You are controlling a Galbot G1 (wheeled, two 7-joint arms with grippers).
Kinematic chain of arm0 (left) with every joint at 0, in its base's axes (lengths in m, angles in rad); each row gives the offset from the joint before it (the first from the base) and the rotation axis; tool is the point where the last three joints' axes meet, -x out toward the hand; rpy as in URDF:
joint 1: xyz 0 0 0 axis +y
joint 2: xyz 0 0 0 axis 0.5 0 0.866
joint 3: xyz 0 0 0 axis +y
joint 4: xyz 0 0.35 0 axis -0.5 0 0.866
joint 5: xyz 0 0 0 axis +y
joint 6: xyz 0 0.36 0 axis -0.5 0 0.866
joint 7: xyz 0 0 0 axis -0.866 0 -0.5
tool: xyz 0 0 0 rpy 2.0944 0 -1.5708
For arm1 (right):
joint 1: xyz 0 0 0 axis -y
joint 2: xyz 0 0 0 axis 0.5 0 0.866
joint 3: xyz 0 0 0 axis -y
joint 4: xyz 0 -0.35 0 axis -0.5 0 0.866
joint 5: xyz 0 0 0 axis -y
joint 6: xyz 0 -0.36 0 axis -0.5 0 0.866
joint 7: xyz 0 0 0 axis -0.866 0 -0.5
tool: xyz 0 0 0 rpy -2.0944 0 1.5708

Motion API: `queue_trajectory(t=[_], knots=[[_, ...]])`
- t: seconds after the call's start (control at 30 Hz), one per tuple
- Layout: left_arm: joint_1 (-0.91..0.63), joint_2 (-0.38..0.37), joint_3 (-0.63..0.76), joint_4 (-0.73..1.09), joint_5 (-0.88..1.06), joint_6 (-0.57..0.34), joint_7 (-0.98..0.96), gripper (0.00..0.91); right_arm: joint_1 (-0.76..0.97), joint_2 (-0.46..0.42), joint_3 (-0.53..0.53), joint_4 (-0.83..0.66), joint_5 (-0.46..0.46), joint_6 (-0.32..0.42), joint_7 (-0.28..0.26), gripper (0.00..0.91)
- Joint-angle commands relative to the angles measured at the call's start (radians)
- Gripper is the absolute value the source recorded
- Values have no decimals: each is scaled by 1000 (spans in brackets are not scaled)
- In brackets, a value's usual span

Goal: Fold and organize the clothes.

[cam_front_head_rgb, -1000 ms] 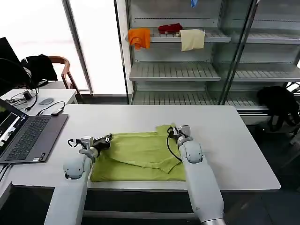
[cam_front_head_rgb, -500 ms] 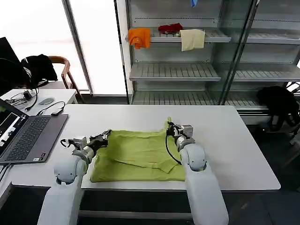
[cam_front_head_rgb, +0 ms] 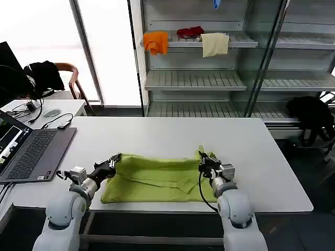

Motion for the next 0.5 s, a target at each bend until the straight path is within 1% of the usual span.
queue_trajectory(t=[0.03,0.3,0.5], knots=[[124,4,-17,-88,-13,-13,11,10,-149,-16,24,120,-3,1,-13,0],[145,24,-18,-64,68,-70,52,10,-166,-14,27,123,-24,2,-12,0],[139,37,-14,-52,106,-88,69,20,-175,-14,36,120,-42,2,-8,0]])
